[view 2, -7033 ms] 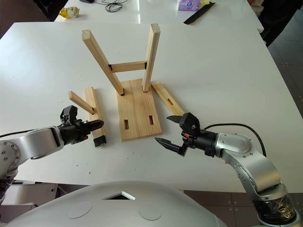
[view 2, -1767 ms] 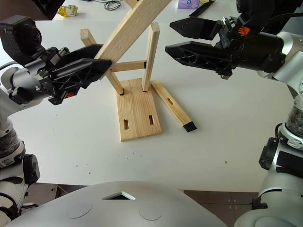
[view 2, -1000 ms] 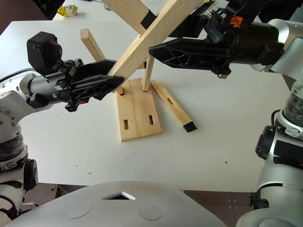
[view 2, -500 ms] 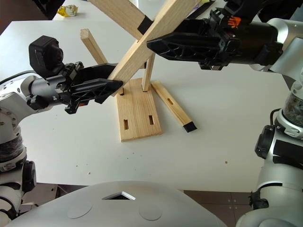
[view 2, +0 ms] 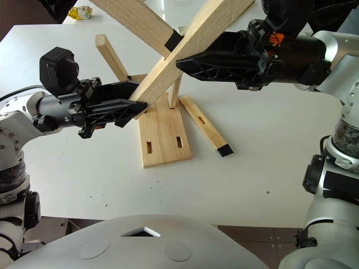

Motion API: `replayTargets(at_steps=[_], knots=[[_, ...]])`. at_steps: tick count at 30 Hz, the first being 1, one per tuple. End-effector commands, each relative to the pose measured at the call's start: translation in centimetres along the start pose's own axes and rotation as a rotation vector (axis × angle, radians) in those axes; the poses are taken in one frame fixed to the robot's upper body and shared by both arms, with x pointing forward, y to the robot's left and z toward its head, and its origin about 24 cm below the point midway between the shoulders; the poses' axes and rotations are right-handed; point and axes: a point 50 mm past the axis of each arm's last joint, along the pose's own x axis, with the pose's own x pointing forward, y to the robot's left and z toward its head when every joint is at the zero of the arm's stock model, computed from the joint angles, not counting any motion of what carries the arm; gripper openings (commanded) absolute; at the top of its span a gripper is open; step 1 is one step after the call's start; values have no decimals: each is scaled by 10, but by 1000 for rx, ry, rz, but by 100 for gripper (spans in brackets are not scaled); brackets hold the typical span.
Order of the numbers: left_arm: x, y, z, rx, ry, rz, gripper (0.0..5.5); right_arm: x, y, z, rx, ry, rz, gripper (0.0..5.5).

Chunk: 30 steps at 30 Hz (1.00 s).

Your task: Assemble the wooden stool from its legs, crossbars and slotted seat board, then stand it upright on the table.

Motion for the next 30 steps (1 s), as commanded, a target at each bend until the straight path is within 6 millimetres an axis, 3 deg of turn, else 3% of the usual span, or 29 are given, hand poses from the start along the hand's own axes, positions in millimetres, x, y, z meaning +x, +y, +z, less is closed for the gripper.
replayTargets(at_steps=[1, 11, 14, 23, 30], knots=[[-2, 5, 5, -20, 9, 35, 281, -1, -1, -9, -2, 76, -63, 203], [-11, 1, -5, -4, 49, 50, 427, -12, -13, -1, -109, 41, -231, 203], [-17, 1, -17, 3, 113, 77, 433, -21, -14, -2, -162, 76, -275, 203], [-23, -26, -68, 59, 458, -14, 433, -23, -2, -51, -180, 249, -197, 203], [-25, -15, -99, 180, 606, 36, 433, -18, -8, -86, -230, 337, -196, 203]])
